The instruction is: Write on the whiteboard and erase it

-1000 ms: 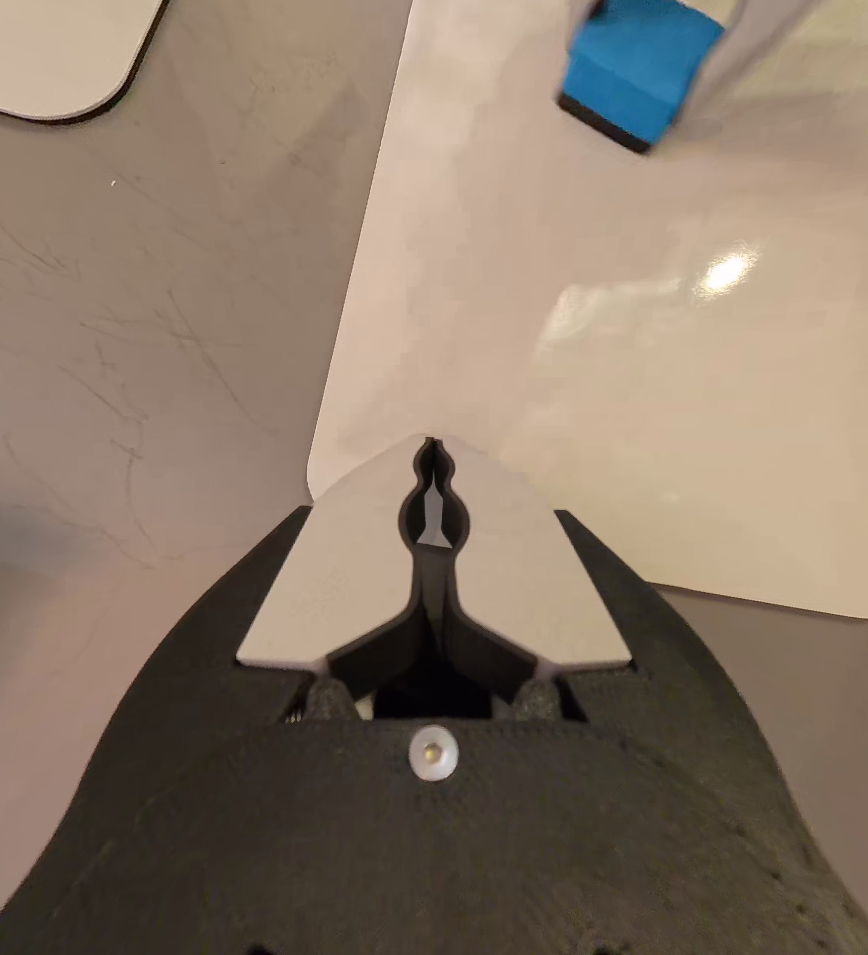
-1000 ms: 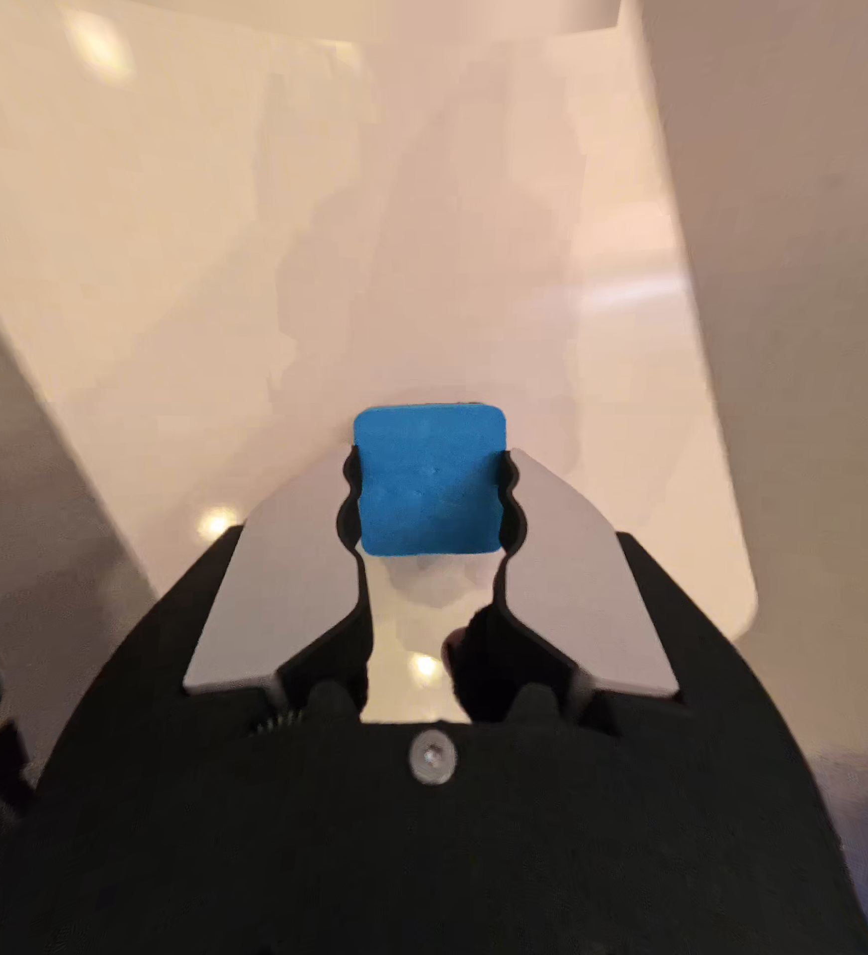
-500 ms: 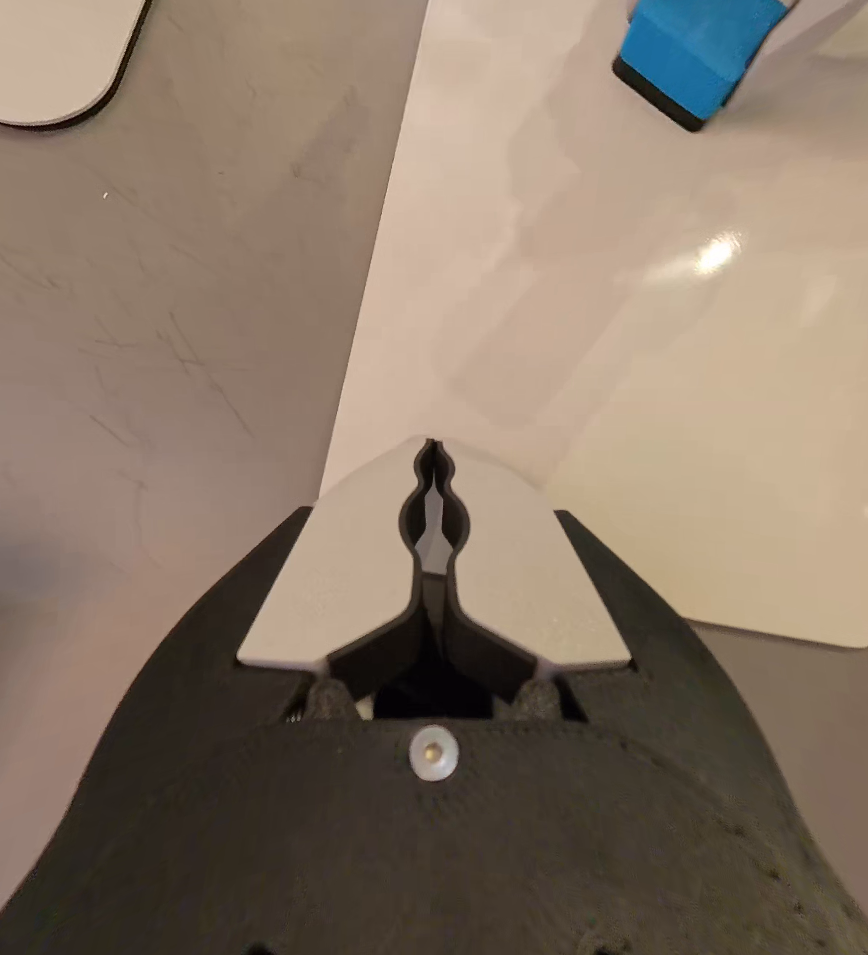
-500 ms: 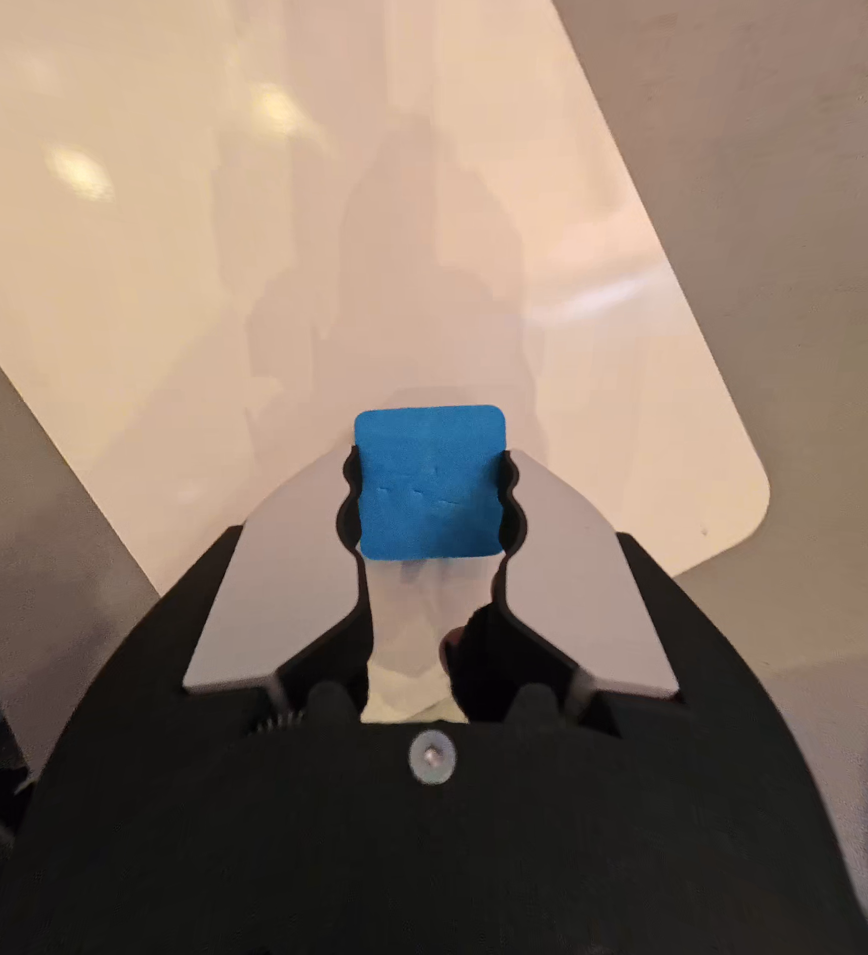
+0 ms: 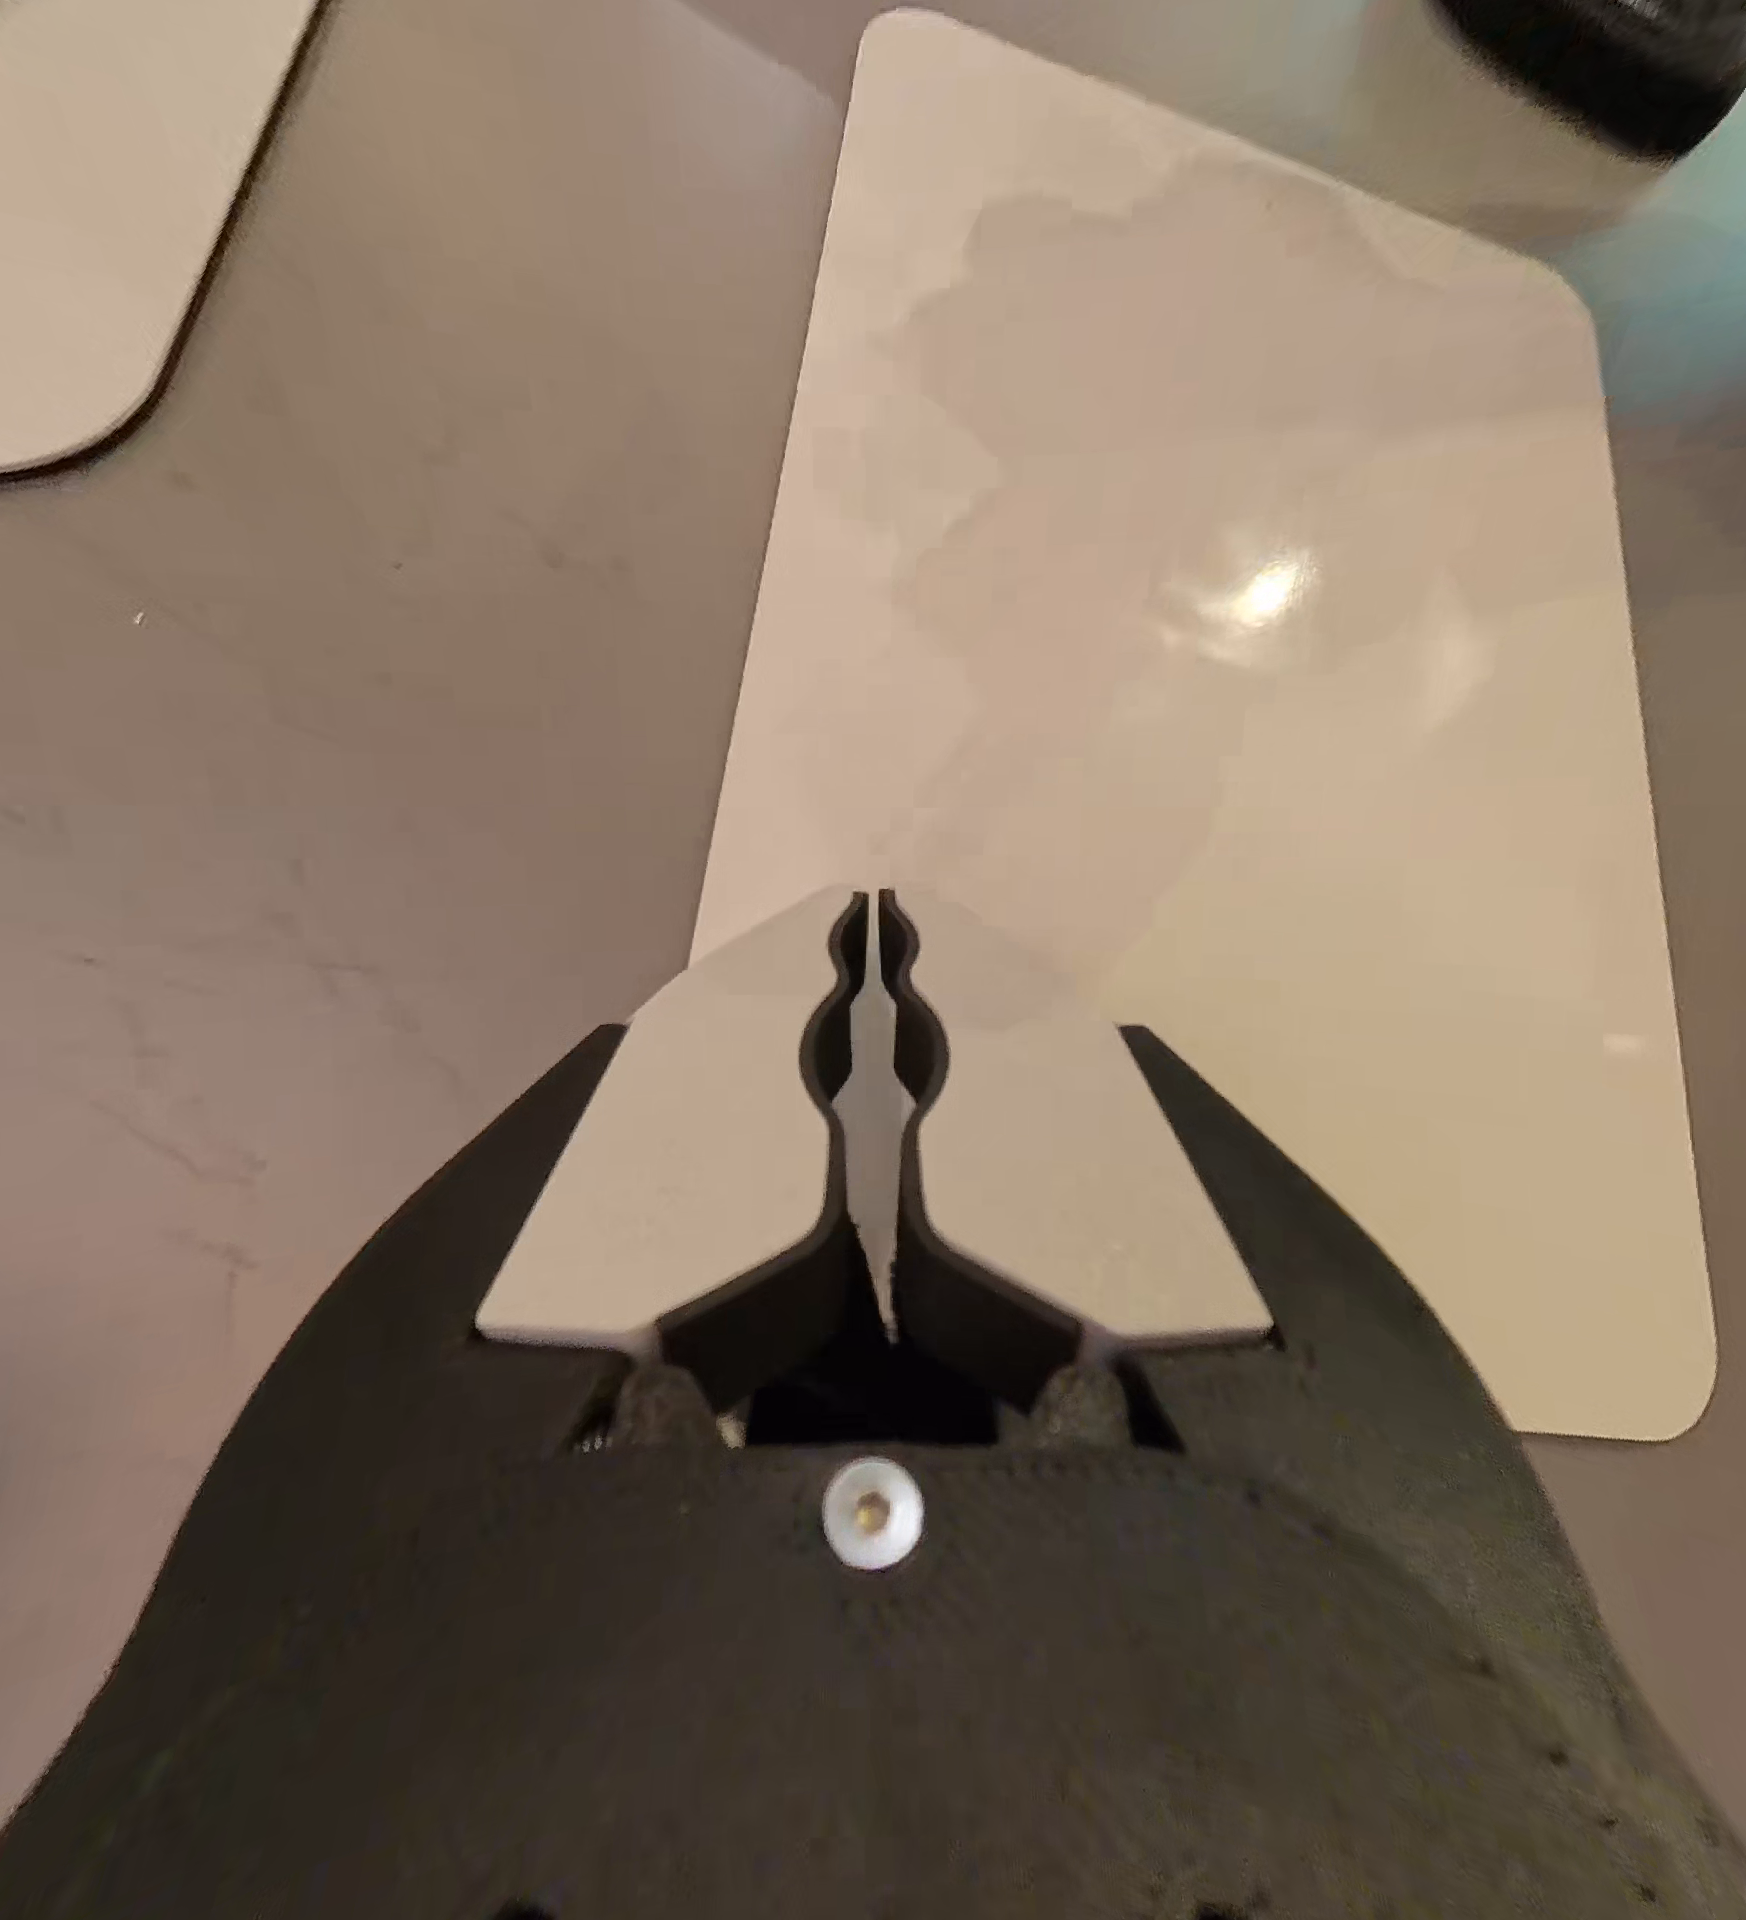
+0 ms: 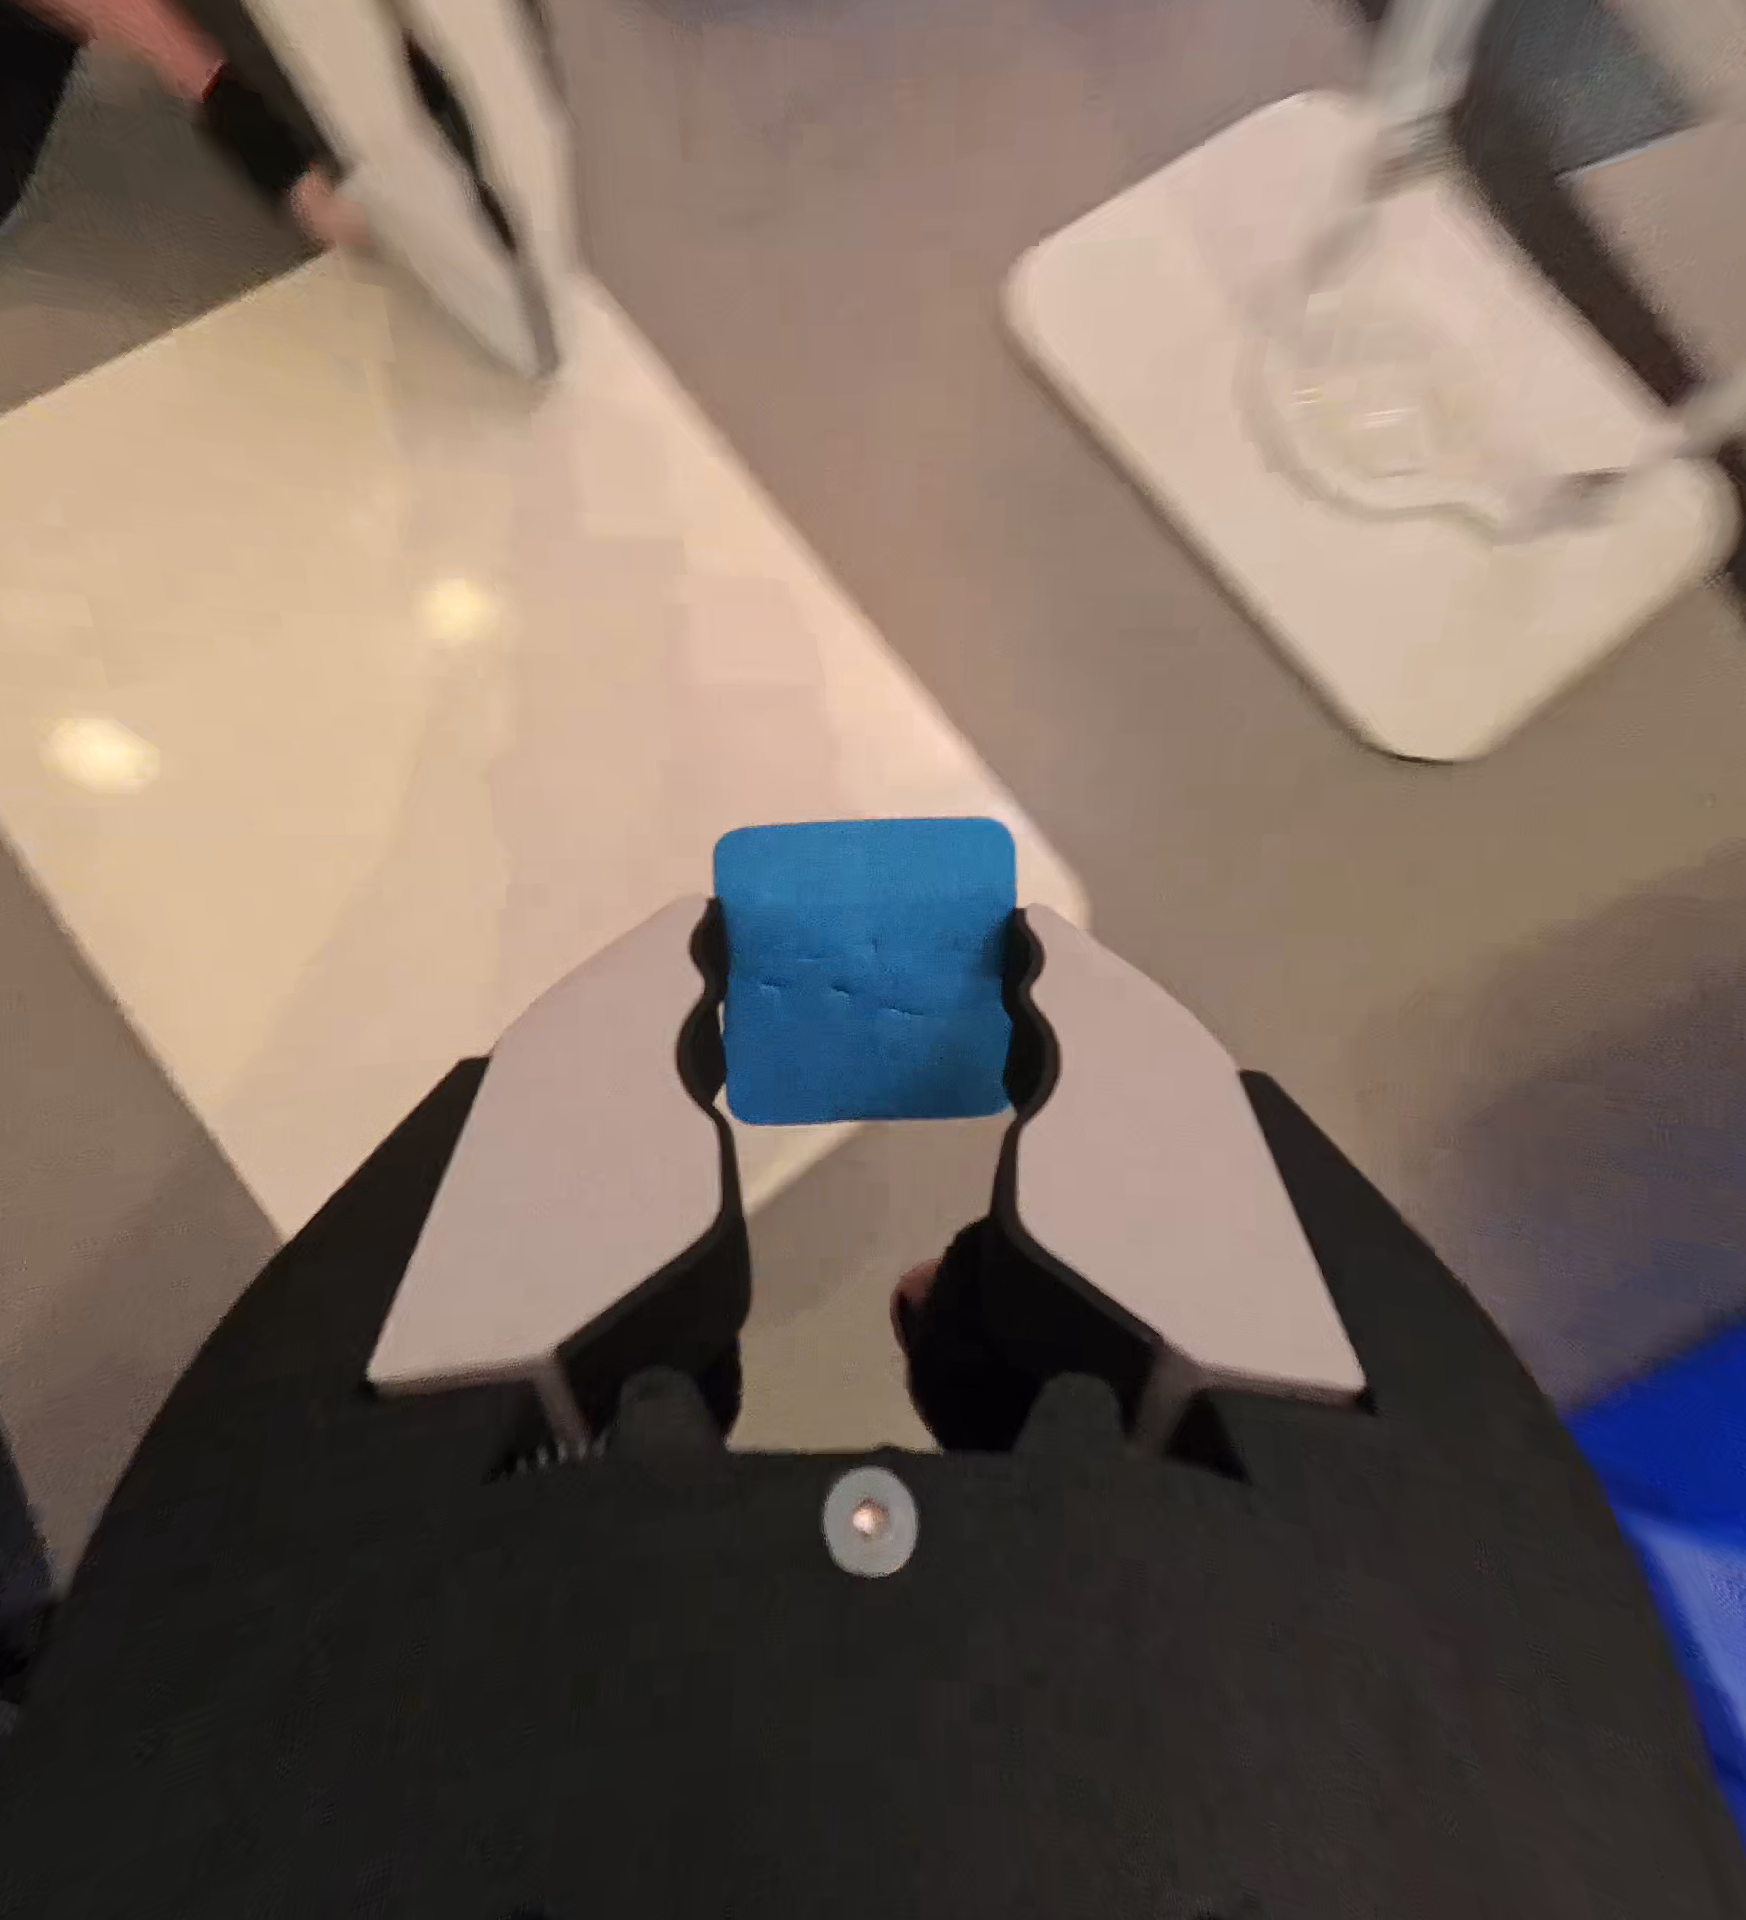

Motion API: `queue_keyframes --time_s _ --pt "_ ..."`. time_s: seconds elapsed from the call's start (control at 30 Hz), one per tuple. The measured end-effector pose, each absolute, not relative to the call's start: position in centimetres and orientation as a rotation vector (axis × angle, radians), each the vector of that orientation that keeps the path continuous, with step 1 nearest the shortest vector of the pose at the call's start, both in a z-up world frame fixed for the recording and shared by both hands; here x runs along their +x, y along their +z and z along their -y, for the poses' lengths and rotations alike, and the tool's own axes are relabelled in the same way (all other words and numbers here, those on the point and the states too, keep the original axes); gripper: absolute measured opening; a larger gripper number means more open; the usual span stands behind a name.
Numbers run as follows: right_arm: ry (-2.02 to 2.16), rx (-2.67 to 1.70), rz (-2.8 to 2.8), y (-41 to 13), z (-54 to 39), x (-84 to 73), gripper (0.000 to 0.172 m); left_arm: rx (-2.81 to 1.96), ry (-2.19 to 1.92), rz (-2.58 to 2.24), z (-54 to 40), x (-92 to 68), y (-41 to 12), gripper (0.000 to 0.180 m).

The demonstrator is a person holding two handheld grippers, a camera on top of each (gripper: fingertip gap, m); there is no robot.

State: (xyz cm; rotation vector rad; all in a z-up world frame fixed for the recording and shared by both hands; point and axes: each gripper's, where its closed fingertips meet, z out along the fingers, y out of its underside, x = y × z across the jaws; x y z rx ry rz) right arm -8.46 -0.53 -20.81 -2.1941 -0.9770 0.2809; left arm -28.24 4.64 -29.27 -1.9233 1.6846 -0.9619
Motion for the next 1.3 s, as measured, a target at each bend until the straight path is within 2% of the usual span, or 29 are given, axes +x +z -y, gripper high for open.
queue_keyframes --time_s 0.03,0.2,0.33,0.57,0.9,0.97,1.0,1.1,1.3 --pt "0.238 -2.185 0.891 -19.2 -0.5 -6.3 0.052 -1.919 -0.978 -1.674 -4.7 -28.3 -29.1 0.003" --pt "-0.038 -2.175 0.440 -12.6 -5.3 8.4 0.052 -1.932 -0.986 -1.657 -4.8 -28.2 -29.1 0.005" --pt "-0.333 -2.278 0.207 -12.2 -7.2 19.6 0.052 -1.933 -1.006 -1.663 -4.7 -28.2 -29.1 0.005" --pt "-0.309 -2.500 -0.112 -19.1 -9.7 28.1 0.054 -1.950 -1.033 -1.682 -4.4 -28.3 -29.3 0.006" --pt "-0.276 -2.724 -0.271 -28.5 -11.3 30.7 0.055 -1.947 -1.041 -1.718 -4.1 -28.3 -29.5 0.007" --pt "-0.231 -2.748 -0.277 -29.4 -11.3 30.3 0.069 -1.951 -1.038 -1.723 -4.0 -28.3 -29.6 0.007" --pt "-0.226 -2.740 -0.282 -29.3 -11.4 30.3 0.076 -1.952 -1.039 -1.725 -4.0 -28.3 -29.6 0.007" --pt "-0.308 -2.713 -0.241 -27.5 -11.1 30.2 0.077 -1.955 -1.046 -1.722 -4.0 -28.3 -29.6 0.008" --pt "-0.501 -2.491 -0.011 -18.8 -9.0 25.9 0.067 -1.945 -1.093 -1.685 -4.3 -28.3 -29.0 0.012"
